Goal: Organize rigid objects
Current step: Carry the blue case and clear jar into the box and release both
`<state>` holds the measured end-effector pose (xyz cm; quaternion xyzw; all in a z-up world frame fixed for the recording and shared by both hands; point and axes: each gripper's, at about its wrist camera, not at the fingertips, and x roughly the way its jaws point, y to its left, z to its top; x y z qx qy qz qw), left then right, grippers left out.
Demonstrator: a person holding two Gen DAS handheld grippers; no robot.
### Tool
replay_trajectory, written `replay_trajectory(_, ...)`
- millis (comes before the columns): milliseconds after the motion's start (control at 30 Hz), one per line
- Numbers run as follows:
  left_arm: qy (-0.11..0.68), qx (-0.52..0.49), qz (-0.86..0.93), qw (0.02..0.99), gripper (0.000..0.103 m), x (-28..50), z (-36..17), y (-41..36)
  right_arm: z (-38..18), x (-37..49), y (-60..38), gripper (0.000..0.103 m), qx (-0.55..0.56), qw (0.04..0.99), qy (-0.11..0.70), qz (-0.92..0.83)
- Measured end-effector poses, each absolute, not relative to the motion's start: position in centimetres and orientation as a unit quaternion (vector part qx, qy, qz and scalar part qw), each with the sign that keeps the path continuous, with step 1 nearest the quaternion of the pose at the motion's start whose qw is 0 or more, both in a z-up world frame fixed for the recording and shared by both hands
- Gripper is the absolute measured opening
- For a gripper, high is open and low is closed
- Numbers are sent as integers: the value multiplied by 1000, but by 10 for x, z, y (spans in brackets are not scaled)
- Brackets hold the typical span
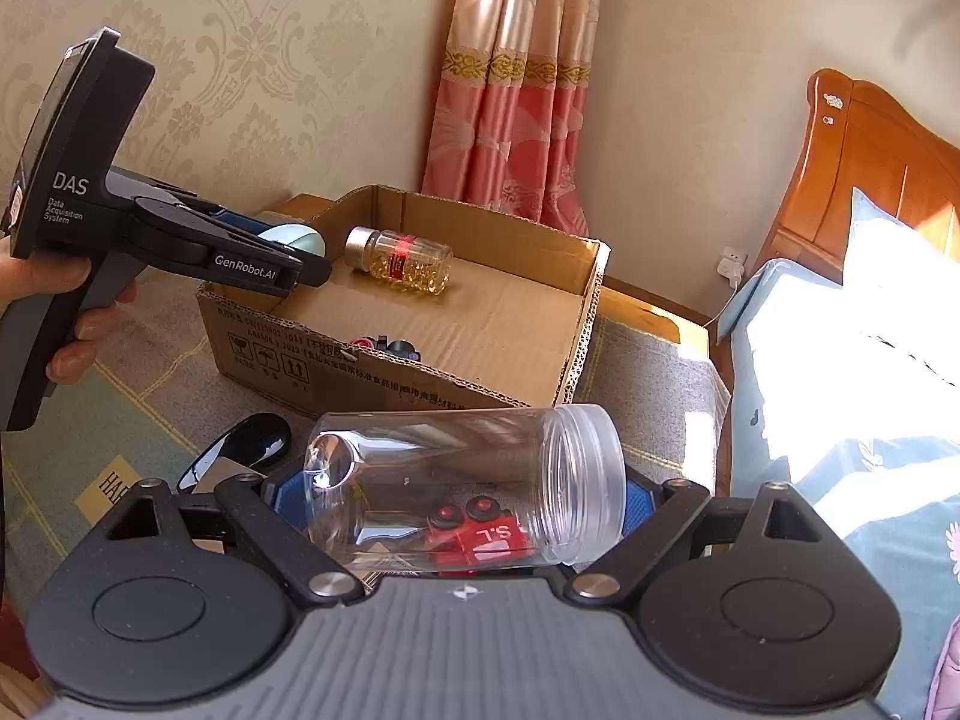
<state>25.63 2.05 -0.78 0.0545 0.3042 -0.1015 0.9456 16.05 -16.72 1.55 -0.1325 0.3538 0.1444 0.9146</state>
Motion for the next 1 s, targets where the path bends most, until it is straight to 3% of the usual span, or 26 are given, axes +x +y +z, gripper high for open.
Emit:
replay_trajectory(33,296,60,-95,948,69,255,-9,19,16,161,-167,94,-132,915,354,145)
replay_trajectory(67,294,68,-88,949,91,254,-9,19,16,162,-167,94,-132,914,354,145)
replay_trajectory(133,281,75,-76,954,101,247,-6,18,17,164,-166,94,-132,914,354,147)
replay_trajectory(500,305,40,-72,949,102,195,9,39,32,201,-162,94,-113,915,352,159)
replay_trajectory(1000,318,52,-50,945,102,164,2,47,32,329,-129,94,-98,915,366,138)
